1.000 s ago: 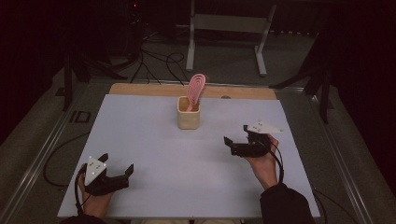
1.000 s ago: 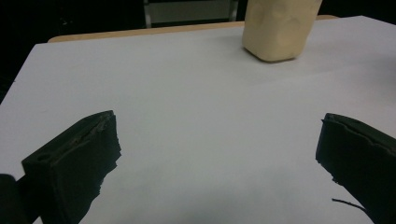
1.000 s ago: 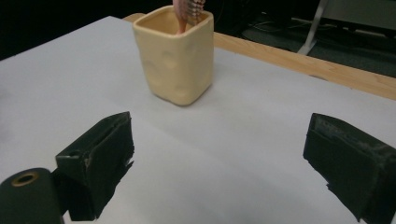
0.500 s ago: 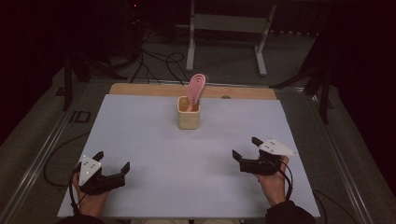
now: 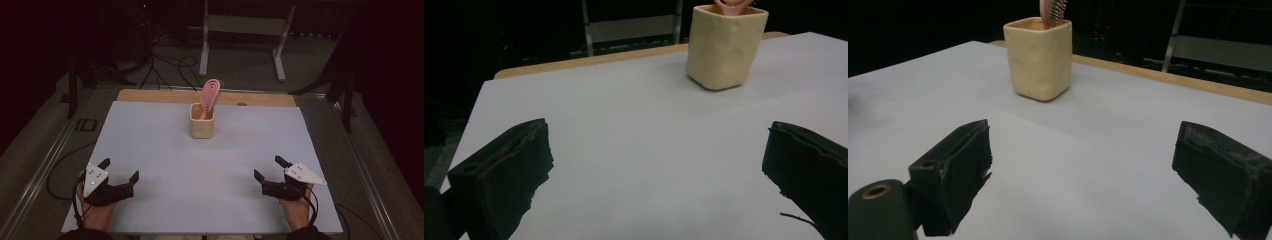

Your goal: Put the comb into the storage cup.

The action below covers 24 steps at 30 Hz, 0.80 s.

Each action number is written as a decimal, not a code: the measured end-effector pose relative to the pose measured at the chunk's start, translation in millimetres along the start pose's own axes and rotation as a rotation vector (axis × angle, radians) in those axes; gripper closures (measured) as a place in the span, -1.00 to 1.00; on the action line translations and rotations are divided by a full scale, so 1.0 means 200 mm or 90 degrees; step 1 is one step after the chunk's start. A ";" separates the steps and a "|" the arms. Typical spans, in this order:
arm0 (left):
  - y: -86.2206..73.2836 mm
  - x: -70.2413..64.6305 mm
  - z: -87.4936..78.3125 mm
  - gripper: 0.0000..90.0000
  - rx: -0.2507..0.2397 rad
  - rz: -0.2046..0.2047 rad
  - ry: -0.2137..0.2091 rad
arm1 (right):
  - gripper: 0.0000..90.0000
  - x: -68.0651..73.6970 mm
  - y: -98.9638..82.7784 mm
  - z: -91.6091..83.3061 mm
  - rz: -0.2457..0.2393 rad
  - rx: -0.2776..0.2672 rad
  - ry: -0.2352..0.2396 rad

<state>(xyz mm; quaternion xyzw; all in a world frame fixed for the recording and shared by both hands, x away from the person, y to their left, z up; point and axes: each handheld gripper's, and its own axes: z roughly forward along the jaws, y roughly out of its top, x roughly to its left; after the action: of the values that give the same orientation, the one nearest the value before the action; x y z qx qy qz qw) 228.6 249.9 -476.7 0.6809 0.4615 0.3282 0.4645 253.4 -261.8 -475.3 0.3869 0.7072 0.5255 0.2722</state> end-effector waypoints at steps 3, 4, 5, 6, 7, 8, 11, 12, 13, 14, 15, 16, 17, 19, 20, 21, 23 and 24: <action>-0.02 0.00 0.00 -1.00 -0.004 -0.002 -0.002 | -0.81 -0.01 -0.04 0.00 0.002 0.003 0.002; -0.02 0.00 0.00 -1.00 -0.003 -0.002 -0.003 | -0.81 -0.01 -0.05 0.00 0.005 0.004 0.001; -0.03 0.00 0.00 -1.00 -0.002 0.000 -0.004 | -0.81 -0.01 -0.06 -0.01 0.007 0.003 0.001; -0.04 -0.01 0.00 -1.00 0.000 0.000 -0.003 | -0.79 -0.01 -0.06 -0.01 0.009 -0.001 -0.002; -0.04 -0.01 0.00 -1.00 -0.002 -0.003 -0.006 | -0.79 -0.01 -0.07 -0.01 0.012 -0.007 -0.004; -0.05 -0.01 0.00 -1.00 -0.002 -0.005 -0.007 | -0.79 -0.02 -0.08 -0.02 0.012 -0.011 -0.006; -0.07 0.00 -0.01 -1.00 -0.002 -0.003 -0.003 | -0.79 -0.01 -0.09 -0.03 0.012 -0.021 -0.011; -0.08 0.01 -0.01 -1.00 -0.004 -0.007 -0.003 | -0.79 -0.01 -0.09 -0.03 0.012 -0.021 -0.012; -0.08 0.02 -0.01 -1.00 -0.006 -0.011 0.000 | -0.79 -0.01 -0.09 -0.03 0.012 -0.023 -0.012; -0.08 0.02 -0.01 -1.00 -0.008 -0.015 0.003 | -0.79 -0.02 -0.09 -0.04 0.009 -0.023 -0.016; -0.08 0.02 -0.01 -1.00 -0.009 -0.018 0.005 | -0.79 -0.02 -0.10 -0.04 0.011 -0.021 -0.019; -0.08 0.03 -0.01 -1.00 -0.010 -0.020 0.007 | -0.79 -0.02 -0.10 -0.04 0.012 -0.020 -0.019; -0.09 0.03 -0.02 -1.00 -0.009 -0.018 0.009 | -0.79 -0.03 -0.10 -0.04 0.014 -0.019 -0.019; -0.09 0.03 -0.02 -1.00 -0.006 -0.017 0.011 | -0.78 -0.03 -0.11 -0.04 0.008 -0.017 -0.023; -0.09 0.03 -0.02 -1.00 -0.006 -0.017 0.014 | -0.78 -0.03 -0.11 -0.04 0.009 -0.015 -0.026; -0.09 0.03 -0.02 -1.00 -0.006 -0.017 0.014 | -0.78 -0.03 -0.11 -0.04 0.011 -0.012 -0.027; -0.09 0.02 -0.02 -1.00 -0.005 -0.016 0.018 | -0.78 -0.03 -0.11 -0.03 0.012 -0.010 -0.025; -0.09 0.02 -0.03 -1.00 -0.004 -0.013 0.019 | -0.78 -0.03 -0.11 -0.04 0.011 -0.009 -0.026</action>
<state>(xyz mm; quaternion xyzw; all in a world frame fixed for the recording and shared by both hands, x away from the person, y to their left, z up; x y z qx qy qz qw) 219.6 258.3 -492.5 0.6698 0.4743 0.3351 0.4628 245.1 -274.1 -494.7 0.4015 0.6943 0.5249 0.2850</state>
